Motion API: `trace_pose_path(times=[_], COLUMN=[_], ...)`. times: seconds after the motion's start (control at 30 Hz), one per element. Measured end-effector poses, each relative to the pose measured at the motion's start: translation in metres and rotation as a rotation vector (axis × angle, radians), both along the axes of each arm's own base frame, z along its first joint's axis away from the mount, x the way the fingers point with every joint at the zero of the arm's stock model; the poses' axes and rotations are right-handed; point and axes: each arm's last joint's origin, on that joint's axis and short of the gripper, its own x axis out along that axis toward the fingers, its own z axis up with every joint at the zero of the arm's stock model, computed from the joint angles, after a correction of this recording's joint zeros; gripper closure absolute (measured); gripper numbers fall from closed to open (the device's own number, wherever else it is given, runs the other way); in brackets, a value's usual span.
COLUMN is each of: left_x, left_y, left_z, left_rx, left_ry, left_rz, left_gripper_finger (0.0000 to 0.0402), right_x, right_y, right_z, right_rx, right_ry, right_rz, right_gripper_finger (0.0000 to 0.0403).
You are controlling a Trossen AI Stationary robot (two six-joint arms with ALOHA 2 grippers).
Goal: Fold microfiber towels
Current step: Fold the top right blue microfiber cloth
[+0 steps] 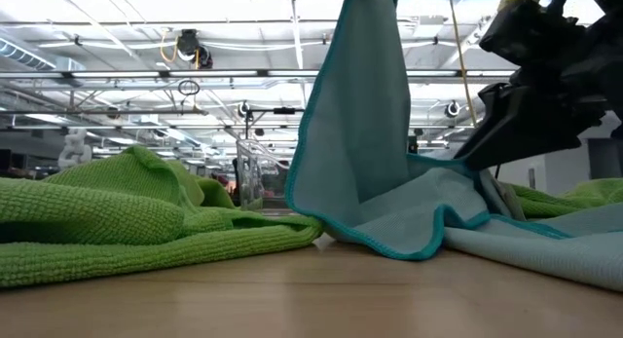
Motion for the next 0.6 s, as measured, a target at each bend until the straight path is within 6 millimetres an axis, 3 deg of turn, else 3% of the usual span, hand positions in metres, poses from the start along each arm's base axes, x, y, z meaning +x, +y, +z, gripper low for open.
trace_pose_path(times=[0.2,0.4,0.6], left_x=[0.0,-0.002,-0.017], left_y=[0.0,-0.005,-0.023], left_z=[0.0,0.002,0.016], left_rx=[0.0,-0.001,-0.014], left_ry=[0.0,-0.004,-0.039], left_rz=[0.0,-0.013,-0.071], left_gripper_finger=[0.0393,0.0387,0.0393], right_x=[0.0,-0.003,-0.012], right_y=[0.0,-0.001,0.005], right_z=[0.0,0.015,0.052], right_rx=[-0.009,0.027,0.048], right_ry=[0.003,-0.054,-0.175], right_rz=[0.008,0.012,0.098], right_gripper_finger=[0.0395,0.0396,0.0399])
